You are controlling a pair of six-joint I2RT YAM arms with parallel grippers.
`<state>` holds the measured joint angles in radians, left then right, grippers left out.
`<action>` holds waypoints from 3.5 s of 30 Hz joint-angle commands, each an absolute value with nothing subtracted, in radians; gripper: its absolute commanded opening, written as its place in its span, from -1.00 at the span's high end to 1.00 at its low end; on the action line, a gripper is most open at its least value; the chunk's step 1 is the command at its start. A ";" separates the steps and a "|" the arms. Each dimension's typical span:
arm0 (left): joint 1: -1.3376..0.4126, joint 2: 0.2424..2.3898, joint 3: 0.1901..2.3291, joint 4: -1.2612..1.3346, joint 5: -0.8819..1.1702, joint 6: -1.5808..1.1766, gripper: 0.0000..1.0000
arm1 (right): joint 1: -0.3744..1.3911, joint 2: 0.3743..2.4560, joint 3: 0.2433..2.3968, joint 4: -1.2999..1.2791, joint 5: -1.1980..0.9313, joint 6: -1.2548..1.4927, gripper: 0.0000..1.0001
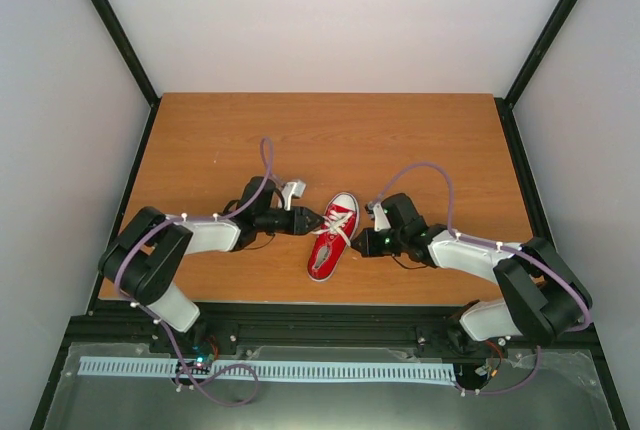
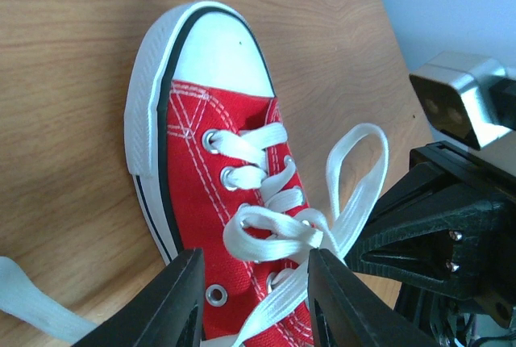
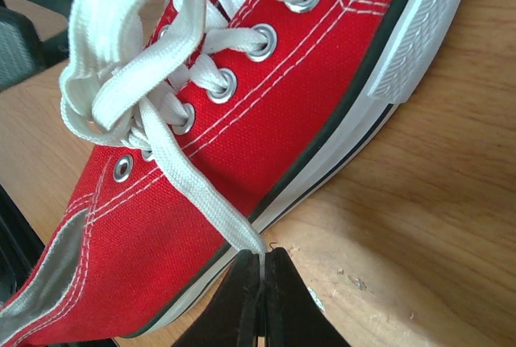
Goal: Tie the shoes
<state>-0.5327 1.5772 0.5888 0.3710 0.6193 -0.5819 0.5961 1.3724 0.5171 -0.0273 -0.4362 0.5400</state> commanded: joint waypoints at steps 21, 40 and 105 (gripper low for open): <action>-0.525 1.717 0.660 0.517 0.717 -0.687 0.24 | 0.594 1.295 0.535 -0.041 -0.382 0.575 -0.30; -0.525 1.781 0.692 0.538 0.711 -0.710 0.57 | 0.594 1.458 0.674 0.155 -0.299 0.599 -0.59; -0.521 1.439 0.759 0.070 0.229 -0.526 -1.00 | 0.523 1.344 0.783 -0.131 -0.017 0.420 -1.00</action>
